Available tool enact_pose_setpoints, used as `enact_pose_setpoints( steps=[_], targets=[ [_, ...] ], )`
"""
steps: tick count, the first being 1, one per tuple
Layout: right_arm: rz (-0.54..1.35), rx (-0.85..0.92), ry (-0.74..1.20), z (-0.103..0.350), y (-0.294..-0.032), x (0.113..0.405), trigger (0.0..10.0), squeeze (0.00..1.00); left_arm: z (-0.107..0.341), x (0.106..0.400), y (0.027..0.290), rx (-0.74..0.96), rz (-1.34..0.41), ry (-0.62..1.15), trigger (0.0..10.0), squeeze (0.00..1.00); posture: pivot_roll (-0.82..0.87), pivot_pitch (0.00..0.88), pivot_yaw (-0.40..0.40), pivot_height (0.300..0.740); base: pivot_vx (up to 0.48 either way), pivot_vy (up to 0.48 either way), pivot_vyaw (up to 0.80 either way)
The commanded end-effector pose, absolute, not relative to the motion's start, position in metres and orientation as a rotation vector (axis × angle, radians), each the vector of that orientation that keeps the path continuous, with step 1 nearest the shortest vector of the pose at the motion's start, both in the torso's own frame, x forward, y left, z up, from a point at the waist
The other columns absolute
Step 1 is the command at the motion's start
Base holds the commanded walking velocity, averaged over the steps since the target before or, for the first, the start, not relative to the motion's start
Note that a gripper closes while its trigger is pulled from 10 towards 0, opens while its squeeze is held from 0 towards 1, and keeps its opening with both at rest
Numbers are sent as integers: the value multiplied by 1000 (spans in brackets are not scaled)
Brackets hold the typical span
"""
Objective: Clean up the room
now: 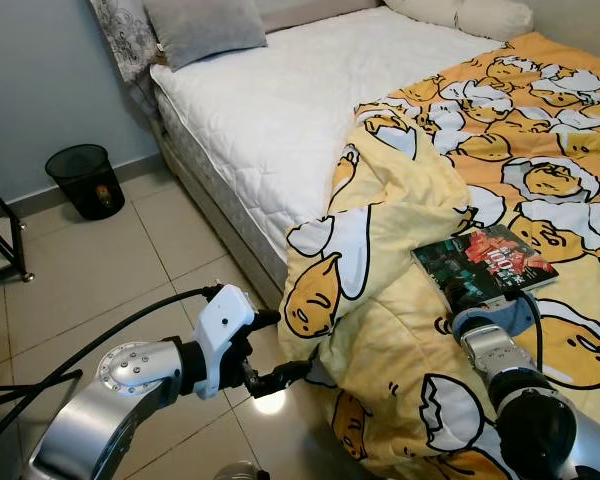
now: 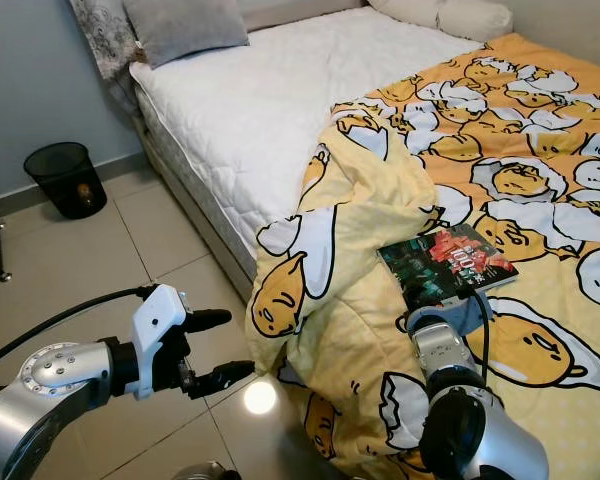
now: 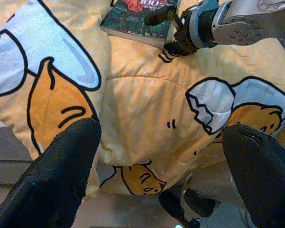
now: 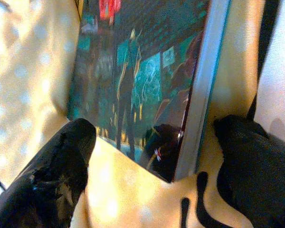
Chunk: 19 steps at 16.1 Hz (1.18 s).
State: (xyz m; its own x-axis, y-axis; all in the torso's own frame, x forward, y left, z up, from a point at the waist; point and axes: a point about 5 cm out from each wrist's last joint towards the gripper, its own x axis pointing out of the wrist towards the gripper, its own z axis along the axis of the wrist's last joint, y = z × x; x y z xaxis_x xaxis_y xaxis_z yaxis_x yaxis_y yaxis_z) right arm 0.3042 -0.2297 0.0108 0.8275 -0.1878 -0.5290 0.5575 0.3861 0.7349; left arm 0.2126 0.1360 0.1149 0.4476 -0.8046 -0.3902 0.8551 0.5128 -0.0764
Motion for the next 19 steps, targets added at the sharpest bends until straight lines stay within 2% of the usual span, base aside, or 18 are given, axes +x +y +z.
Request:
enact_pose_setpoints(
  steps=[1, 3, 6, 7, 8, 9, 10, 11, 12, 13, 19],
  targets=[
    [-494, 1148, 384, 7, -223, 302, 10000, 0, 118, 212, 140, 149, -1017, 404, 10000, 188, 274, 90, 57, 740, 0, 0, 0],
    [-458, 1253, 209, 28, -227, 318, 10000, 0, 119, 209, 142, 151, -1014, 414, 10000, 180, 281, 96, 55, 740, 0, 0, 0],
    [-410, 1311, 130, 38, -229, 326, 10000, 0, 119, 207, 143, 150, -1008, 421, 10000, 184, 284, 98, 47, 740, 0, 0, 0],
    [-394, 1309, 122, 40, -228, 327, 7765, 0, 119, 207, 143, 149, -1002, 423, 10000, 184, 286, 96, 41, 740, 0, 0, 0],
    [-397, 1309, 121, 40, -228, 327, 6549, 0, 120, 207, 143, 148, -1000, 423, 10000, 184, 286, 95, 40, 740, 0, 0, 0],
    [-398, 1315, 111, 40, -228, 327, 4235, 0, 119, 206, 143, 147, -998, 423, 10000, 180, 287, 91, 34, 740, 0, 0, 0],
    [-395, 1320, 102, 40, -228, 327, 3765, 0, 119, 205, 143, 146, -998, 423, 10000, 184, 287, 91, 34, 740, 0, 0, 0],
    [-389, 1327, 91, 41, -228, 328, 2745, 0, 119, 205, 143, 146, -996, 423, 10000, 184, 286, 89, 32, 740, 0, 0, 0],
    [-384, 1329, 84, 42, -228, 328, 1098, 0, 119, 205, 143, 145, -995, 424, 10000, 180, 286, 88, 32, 740, 0, 0, 0],
    [-378, 1333, 65, 44, -229, 329, 0, 0, 119, 204, 142, 145, -995, 423, 10000, 184, 283, 84, 34, 740, 0, 0, 0],
    [-362, 1297, 80, 45, -228, 330, 0, 0, 119, 204, 142, 149, -1002, 422, 10000, 180, 273, 73, 38, 740, 0, 0, 0]
  ],
)
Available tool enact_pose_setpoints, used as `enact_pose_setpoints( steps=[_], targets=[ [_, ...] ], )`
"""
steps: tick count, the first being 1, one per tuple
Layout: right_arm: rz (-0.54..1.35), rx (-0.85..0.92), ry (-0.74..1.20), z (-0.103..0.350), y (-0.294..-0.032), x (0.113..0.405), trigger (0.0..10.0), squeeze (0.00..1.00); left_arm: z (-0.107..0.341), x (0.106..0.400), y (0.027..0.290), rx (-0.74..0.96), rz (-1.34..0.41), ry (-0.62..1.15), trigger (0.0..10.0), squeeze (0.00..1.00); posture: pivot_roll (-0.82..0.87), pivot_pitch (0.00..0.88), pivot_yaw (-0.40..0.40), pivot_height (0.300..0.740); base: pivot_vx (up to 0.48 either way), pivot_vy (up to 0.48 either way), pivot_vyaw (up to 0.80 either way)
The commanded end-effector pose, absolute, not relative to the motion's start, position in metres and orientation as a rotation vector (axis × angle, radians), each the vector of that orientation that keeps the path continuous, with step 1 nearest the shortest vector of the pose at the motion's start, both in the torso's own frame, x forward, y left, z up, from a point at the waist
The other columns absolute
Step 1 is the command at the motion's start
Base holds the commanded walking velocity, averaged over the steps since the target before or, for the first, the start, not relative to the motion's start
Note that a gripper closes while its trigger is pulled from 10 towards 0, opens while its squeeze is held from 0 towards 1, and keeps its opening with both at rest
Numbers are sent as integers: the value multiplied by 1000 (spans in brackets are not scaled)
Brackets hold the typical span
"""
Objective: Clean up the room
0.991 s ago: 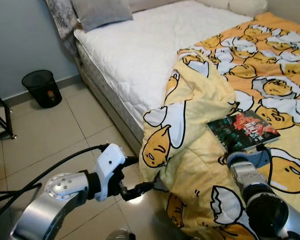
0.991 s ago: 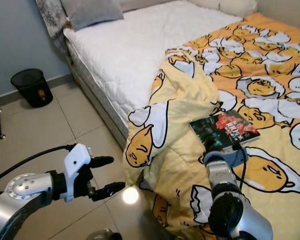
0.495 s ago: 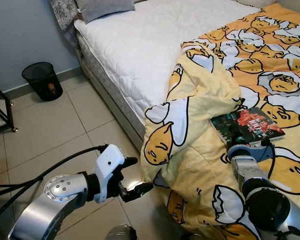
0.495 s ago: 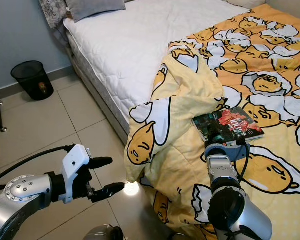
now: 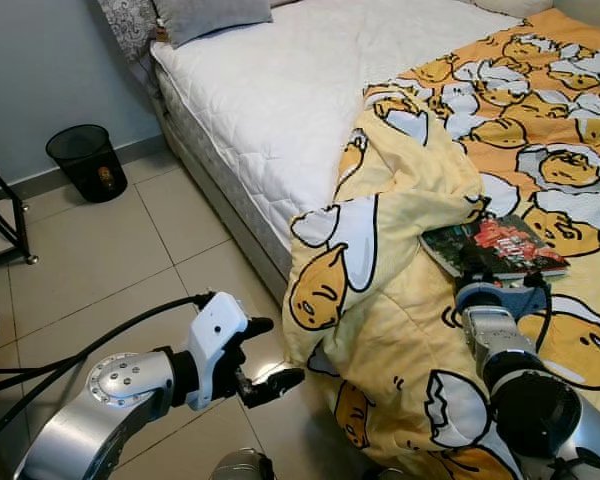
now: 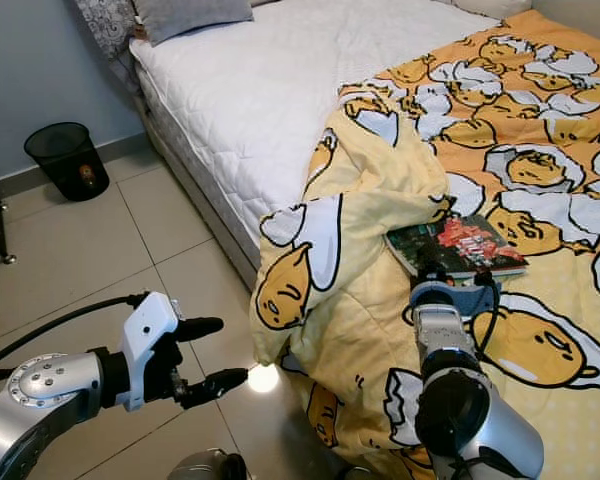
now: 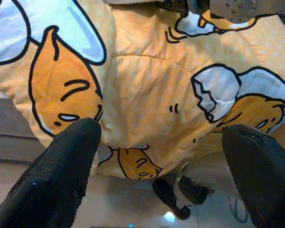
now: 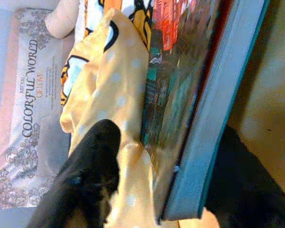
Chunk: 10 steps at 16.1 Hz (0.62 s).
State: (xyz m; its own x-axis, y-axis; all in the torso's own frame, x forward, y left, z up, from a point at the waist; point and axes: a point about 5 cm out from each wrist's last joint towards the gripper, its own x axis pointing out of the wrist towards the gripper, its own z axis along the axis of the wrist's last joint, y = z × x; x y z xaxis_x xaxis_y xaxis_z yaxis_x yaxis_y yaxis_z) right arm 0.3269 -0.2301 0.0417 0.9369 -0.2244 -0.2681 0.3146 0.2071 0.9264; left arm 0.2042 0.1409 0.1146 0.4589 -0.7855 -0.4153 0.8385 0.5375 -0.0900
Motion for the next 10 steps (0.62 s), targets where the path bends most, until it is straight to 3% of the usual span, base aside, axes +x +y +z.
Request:
enact_pose_setpoints(
  steps=[1, 10],
  targets=[
    [-358, 1290, 85, 44, -227, 330, 0, 0, 119, 204, 142, 149, -1002, 421, 10000, 180, 273, 73, 38, 740, 0, 0, 0],
    [-340, 1222, 125, 43, -222, 331, 0, 0, 120, 209, 139, 149, -998, 413, 10000, 180, 274, 75, 34, 740, 0, 0, 0]
  ],
)
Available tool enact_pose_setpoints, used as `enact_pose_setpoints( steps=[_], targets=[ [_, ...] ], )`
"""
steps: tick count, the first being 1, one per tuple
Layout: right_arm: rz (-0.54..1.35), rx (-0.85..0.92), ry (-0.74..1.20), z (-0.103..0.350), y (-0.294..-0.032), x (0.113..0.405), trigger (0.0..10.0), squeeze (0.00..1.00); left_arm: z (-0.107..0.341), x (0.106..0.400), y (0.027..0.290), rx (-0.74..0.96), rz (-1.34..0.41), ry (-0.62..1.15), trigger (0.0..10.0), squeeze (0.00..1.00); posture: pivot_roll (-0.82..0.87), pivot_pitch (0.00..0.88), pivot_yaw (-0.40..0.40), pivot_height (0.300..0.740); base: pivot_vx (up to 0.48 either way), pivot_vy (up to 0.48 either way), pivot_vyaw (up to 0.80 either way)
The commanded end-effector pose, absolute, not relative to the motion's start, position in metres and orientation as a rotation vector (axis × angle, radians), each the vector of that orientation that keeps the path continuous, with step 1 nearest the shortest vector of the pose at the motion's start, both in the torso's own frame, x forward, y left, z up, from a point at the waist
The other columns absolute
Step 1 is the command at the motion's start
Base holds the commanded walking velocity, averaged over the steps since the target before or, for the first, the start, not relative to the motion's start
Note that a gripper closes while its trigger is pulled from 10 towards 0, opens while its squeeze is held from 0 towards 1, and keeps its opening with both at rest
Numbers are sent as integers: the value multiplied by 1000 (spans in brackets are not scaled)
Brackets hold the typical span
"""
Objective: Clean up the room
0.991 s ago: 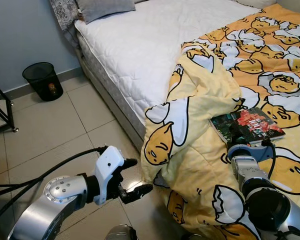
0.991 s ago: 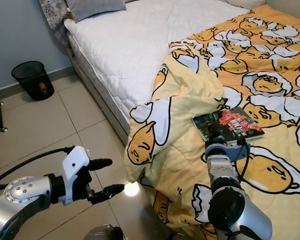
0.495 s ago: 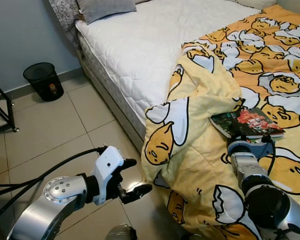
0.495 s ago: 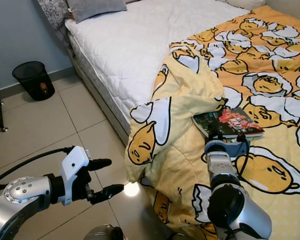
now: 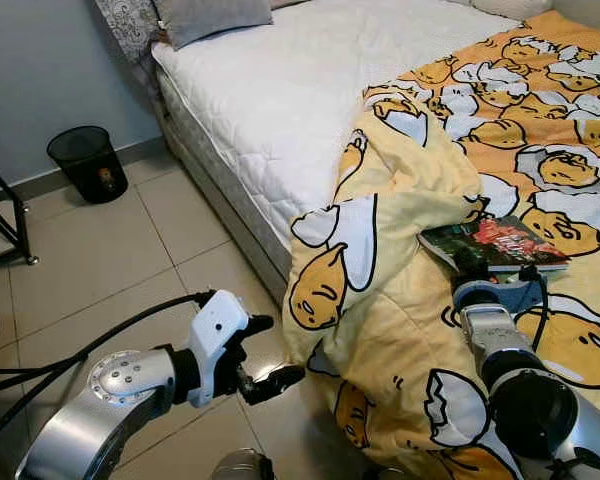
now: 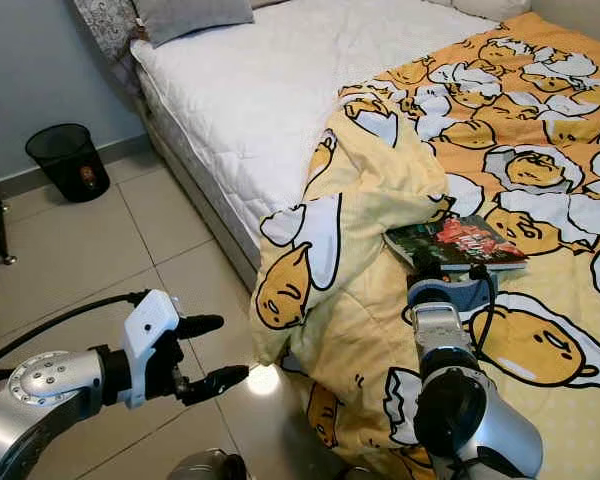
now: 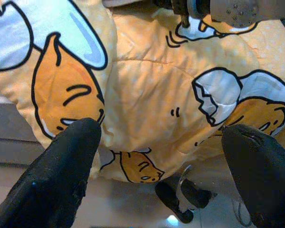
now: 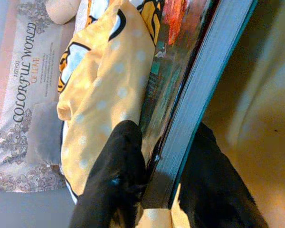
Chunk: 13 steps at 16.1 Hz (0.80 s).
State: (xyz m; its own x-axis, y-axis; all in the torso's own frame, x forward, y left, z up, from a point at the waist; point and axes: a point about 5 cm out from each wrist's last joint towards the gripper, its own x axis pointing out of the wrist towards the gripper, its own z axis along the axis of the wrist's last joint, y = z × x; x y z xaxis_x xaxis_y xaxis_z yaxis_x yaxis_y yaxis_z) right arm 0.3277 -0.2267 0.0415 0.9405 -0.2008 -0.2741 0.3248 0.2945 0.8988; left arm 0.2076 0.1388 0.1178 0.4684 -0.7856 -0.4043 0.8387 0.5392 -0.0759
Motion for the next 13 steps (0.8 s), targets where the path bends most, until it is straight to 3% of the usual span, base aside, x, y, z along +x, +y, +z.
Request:
enact_pose_setpoints(
  steps=[1, 4, 8, 13],
  targets=[
    [-340, 1222, 125, 43, -222, 331, 0, 0, 120, 209, 139, 149, -998, 413, 10000, 180, 274, 75, 34, 740, 0, 0, 0],
    [-338, 1213, 140, 44, -220, 332, 0, 0, 114, 215, 131, 147, -1003, 404, 10000, 180, 220, 28, 35, 740, 0, 0, 0],
    [-269, 989, 137, 55, -225, 337, 0, 0, 111, 230, 126, 116, -973, 334, 10000, 184, 125, 0, 36, 740, 0, 0, 0],
    [-150, 723, -16, 82, -232, 334, 0, 0, 112, 260, 135, 4, -664, 202, 10000, 184, 8, 0, -7, 740, 0, 0, 0]
  ],
)
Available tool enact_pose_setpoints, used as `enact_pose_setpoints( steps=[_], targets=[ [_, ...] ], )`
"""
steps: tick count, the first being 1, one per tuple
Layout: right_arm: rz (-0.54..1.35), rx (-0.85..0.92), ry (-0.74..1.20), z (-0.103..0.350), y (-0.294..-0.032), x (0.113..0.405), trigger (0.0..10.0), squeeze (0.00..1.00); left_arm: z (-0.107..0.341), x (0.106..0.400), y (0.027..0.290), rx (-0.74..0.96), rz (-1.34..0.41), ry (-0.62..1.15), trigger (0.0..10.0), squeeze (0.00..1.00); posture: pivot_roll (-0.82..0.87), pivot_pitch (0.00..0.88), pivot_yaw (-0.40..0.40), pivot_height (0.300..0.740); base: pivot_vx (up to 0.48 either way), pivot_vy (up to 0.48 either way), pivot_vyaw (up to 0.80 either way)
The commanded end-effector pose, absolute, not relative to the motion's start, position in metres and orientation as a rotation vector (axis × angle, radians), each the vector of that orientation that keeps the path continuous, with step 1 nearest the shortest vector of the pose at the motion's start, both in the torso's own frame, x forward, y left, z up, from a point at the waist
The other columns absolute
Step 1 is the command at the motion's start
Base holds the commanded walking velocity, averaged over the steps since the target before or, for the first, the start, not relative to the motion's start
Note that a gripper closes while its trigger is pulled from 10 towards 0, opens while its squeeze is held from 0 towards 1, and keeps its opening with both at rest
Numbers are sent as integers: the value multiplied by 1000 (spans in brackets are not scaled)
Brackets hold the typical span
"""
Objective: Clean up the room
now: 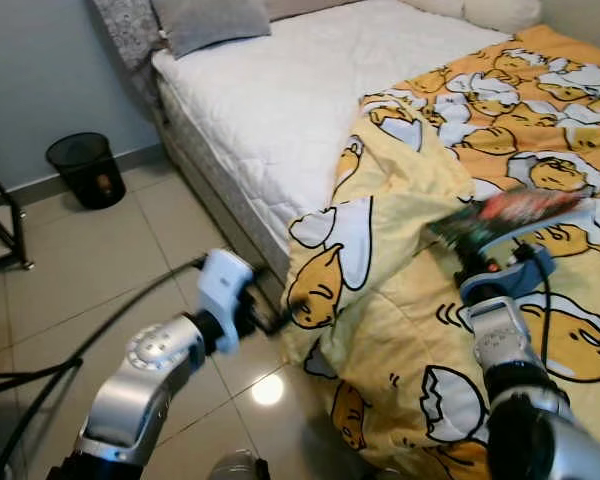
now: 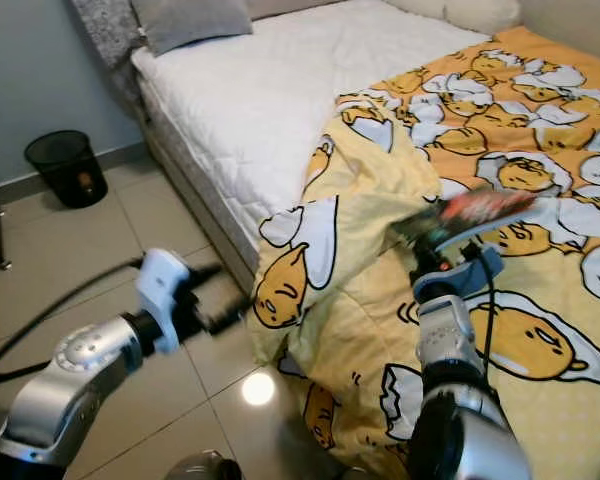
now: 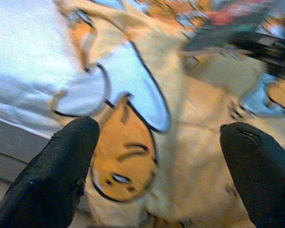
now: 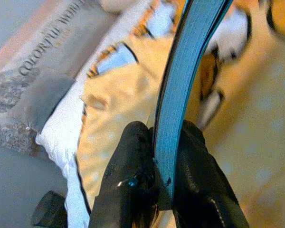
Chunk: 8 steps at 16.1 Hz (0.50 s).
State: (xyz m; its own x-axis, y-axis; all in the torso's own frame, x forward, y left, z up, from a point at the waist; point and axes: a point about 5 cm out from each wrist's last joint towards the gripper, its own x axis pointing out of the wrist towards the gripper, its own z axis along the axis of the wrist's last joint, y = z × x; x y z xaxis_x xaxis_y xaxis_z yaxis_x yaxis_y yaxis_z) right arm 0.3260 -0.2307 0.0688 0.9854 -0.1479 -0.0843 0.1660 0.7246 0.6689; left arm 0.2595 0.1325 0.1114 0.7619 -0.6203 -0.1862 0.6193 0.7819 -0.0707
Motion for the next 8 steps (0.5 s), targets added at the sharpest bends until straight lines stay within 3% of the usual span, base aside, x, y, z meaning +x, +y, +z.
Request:
enact_pose_setpoints(
  steps=[1, 4, 5, 6, 8],
  targets=[
    [-124, 661, -52, 91, -229, 331, 0, 0, 111, 263, 135, -22, -625, 188, 10000, 184, -6, 0, -1, 740, 0, 0, 0],
    [-157, 498, -100, 101, -217, 313, 0, 0, 113, 272, 139, 6, -522, 142, 10000, 188, 1, 0, -3, 740, 0, 0, 0],
    [-147, 462, -79, 102, -207, 307, 1843, 0, 117, 276, 143, 52, -473, 111, 10000, 188, 2, 0, -2, 740, 0, 0, 0],
    [-136, 396, -20, 99, -201, 311, 10000, 0, 121, 278, 144, 84, -462, 90, 10000, 196, 20, 0, -14, 740, 0, 0, 0],
    [-78, 369, 27, 100, -189, 310, 10000, 0, 124, 280, 144, 118, -460, 83, 10000, 192, 37, 0, -36, 740, 0, 0, 0]
  ],
)
